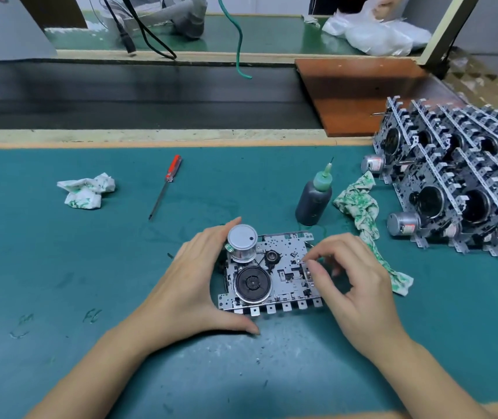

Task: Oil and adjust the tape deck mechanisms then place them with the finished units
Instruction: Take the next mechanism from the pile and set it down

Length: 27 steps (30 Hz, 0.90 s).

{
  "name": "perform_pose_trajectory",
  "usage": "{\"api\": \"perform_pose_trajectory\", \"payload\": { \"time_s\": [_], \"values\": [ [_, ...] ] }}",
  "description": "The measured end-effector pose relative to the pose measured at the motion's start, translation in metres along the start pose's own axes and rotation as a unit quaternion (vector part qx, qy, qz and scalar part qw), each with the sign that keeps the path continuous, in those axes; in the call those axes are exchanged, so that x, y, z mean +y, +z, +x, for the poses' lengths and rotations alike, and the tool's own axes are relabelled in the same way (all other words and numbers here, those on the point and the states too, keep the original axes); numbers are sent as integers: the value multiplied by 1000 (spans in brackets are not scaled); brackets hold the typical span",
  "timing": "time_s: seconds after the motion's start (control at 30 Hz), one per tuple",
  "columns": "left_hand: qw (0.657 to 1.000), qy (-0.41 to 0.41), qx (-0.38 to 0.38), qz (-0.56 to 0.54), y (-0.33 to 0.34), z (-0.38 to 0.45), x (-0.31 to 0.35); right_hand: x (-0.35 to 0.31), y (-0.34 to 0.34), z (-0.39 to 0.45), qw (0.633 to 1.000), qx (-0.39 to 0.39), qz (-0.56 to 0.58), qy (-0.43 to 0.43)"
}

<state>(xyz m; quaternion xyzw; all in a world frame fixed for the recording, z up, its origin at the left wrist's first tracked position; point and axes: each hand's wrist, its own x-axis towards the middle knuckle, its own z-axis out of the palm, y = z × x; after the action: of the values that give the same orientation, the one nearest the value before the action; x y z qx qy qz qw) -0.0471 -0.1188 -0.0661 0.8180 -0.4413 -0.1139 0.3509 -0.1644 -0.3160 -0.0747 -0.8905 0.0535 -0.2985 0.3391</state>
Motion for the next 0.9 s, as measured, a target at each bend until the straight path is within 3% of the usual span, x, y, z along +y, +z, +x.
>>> {"api": "perform_pose_trajectory", "payload": {
  "time_s": [0.2, 0.43, 0.63, 0.8, 0.9],
  "values": [
    [1000, -1, -11, 3, 0, -1, 0, -2, -1, 2, 999, 11, 36, 39],
    [1000, -3, -15, -10, -1, -1, -1, 3, -10, 31, 976, 66, 98, 184],
    [1000, -6, -16, -21, 0, -2, -3, 8, -6, 74, 954, 21, 80, 289],
    [998, -10, -32, -50, -2, -2, -5, 16, 10, 76, 953, -25, 18, 301],
    [994, -34, 10, -105, -1, 1, 2, 17, 14, 72, 961, -23, -21, 275]
  ]
}}
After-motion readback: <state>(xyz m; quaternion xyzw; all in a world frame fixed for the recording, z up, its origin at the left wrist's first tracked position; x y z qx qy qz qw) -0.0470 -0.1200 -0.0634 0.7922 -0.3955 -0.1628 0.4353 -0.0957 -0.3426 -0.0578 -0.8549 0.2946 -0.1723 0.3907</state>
